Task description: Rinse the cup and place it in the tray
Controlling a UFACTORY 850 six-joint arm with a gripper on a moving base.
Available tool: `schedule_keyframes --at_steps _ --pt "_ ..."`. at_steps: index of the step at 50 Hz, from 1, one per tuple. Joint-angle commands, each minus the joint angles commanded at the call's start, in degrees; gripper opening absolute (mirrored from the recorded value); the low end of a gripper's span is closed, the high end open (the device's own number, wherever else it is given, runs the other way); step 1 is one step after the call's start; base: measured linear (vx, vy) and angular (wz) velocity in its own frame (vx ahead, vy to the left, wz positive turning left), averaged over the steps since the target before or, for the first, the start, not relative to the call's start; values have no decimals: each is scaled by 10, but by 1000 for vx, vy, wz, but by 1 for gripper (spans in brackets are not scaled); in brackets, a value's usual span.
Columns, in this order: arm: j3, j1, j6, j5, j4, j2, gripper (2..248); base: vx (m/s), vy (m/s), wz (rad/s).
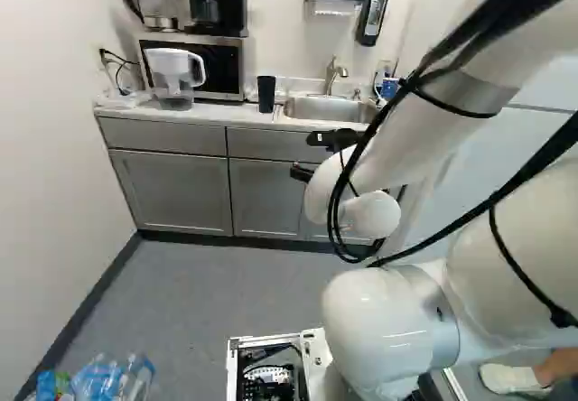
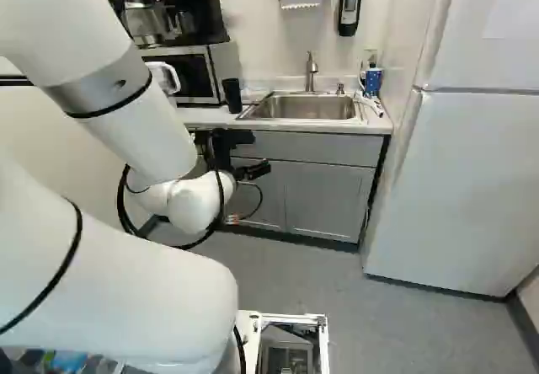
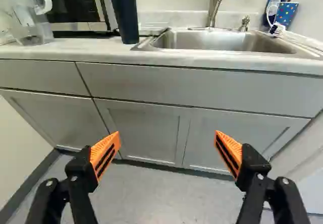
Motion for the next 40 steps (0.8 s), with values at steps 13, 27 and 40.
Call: schedule_keyframes --at_steps 13,27,40 --pt "0 0 0 0 0 0 247 0 0 0" --pt "0 0 0 0 0 0 247 0 0 0" --pt "-9 -2 0 0 0 -5 247 0 0 0"
